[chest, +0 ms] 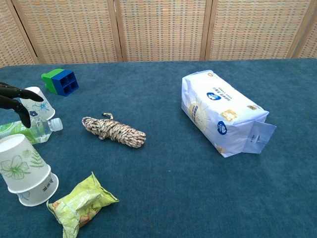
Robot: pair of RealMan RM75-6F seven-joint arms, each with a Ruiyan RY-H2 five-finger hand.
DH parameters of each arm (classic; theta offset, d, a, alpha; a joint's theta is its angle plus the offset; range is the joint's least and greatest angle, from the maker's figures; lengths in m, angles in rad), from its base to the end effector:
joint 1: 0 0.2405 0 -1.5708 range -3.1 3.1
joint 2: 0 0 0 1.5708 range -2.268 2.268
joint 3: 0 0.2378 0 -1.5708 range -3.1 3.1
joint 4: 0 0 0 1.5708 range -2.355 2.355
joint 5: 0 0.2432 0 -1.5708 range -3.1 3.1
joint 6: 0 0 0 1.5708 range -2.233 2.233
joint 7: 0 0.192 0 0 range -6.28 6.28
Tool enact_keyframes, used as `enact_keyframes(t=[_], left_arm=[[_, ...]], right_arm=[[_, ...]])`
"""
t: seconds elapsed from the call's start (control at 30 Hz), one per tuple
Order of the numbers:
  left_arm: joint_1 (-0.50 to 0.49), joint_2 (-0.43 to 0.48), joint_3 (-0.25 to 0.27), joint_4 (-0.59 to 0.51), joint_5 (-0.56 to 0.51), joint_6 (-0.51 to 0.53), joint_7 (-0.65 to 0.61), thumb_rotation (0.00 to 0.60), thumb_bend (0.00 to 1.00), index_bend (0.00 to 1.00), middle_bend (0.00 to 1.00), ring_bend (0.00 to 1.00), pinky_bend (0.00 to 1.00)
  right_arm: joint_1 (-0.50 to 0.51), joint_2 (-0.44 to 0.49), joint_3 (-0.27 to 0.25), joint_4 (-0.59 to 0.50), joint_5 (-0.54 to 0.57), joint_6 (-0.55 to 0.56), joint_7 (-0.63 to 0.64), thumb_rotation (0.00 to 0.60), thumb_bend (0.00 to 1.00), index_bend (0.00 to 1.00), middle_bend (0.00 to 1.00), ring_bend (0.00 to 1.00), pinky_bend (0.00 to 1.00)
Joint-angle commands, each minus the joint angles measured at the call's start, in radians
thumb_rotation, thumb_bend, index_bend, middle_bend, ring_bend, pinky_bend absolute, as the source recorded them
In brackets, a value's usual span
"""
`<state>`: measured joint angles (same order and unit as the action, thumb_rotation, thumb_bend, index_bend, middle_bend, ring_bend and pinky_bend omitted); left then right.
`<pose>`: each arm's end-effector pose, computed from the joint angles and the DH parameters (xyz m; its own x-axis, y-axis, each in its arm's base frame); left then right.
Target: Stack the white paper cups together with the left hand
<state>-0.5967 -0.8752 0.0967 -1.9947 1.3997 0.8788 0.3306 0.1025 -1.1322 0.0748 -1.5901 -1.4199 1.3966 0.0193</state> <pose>-0.1960 0.2683 0.0378 0.7039 0.3918 0.5924 0.7022 -0.5090 -0.4978 -0.3245 -0.2416 0.1139 0.3716 -0.0567 0.9267 -0.9255 0.0559 0.3746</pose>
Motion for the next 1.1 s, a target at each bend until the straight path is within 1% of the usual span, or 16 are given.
enact_keyframes(t=[0.03,0.1,0.23,0.3,0.4,0.47,0.63,0.73,0.83,0.93,1.1], left_arm=[[0.008,-0.015,-0.008,0.005,-0.010,0.012,0.008,0.600,0.27,0.17,0.00,0.00,0.00],[0.015,-0.021,-0.016,0.008,-0.011,0.028,0.008,0.600,0.26,0.15,0.00,0.00,0.00],[0.040,-0.029,-0.043,0.020,0.001,0.099,-0.018,0.600,0.27,0.15,0.00,0.00,0.00],[0.053,-0.029,-0.065,0.030,-0.008,0.141,-0.029,0.600,0.27,0.15,0.00,0.00,0.00],[0.057,-0.020,-0.096,0.038,-0.051,0.169,-0.036,0.600,0.26,0.15,0.00,0.00,0.00],[0.052,-0.016,-0.132,0.059,-0.112,0.179,-0.047,0.600,0.26,0.15,0.00,0.00,0.00],[0.018,-0.042,-0.196,0.160,-0.266,0.162,-0.023,0.600,0.26,0.15,0.00,0.00,0.00],[0.000,-0.072,-0.216,0.219,-0.337,0.145,-0.003,0.600,0.26,0.15,0.00,0.00,0.00],[-0.020,-0.089,-0.226,0.262,-0.400,0.110,0.011,0.600,0.27,0.15,0.00,0.00,0.00],[-0.037,-0.105,-0.232,0.304,-0.439,0.089,0.027,0.600,0.27,0.16,0.00,0.00,0.00],[-0.071,-0.158,-0.248,0.398,-0.510,0.035,0.025,0.600,0.26,0.18,0.00,0.00,0.00]], right_arm=[[0.001,0.000,0.000,0.000,0.001,-0.002,-0.002,0.600,0.00,0.00,0.00,0.00,0.00],[0.001,0.000,0.000,0.000,0.001,-0.002,-0.001,0.600,0.00,0.00,0.00,0.00,0.00],[0.002,0.000,0.000,0.001,0.001,-0.004,0.000,0.600,0.00,0.00,0.00,0.00,0.00],[0.002,0.000,-0.001,0.000,-0.001,-0.005,-0.001,0.600,0.00,0.00,0.00,0.00,0.00],[0.002,-0.001,-0.002,-0.001,-0.003,-0.005,-0.003,0.600,0.00,0.00,0.00,0.00,0.00],[0.002,-0.002,-0.003,-0.002,-0.003,-0.006,-0.005,0.600,0.00,0.00,0.00,0.00,0.00],[0.004,-0.005,-0.005,-0.003,-0.004,-0.011,-0.014,0.600,0.00,0.00,0.00,0.00,0.00],[0.006,-0.008,-0.007,-0.002,-0.002,-0.016,-0.020,0.600,0.00,0.00,0.00,0.00,0.00],[0.007,-0.010,-0.007,0.000,0.000,-0.018,-0.026,0.600,0.00,0.00,0.00,0.00,0.00],[0.008,-0.013,-0.007,0.001,-0.001,-0.018,-0.033,0.600,0.00,0.00,0.00,0.00,0.00],[0.010,-0.017,-0.010,0.001,-0.002,-0.022,-0.042,0.600,0.00,0.00,0.00,0.00,0.00]])
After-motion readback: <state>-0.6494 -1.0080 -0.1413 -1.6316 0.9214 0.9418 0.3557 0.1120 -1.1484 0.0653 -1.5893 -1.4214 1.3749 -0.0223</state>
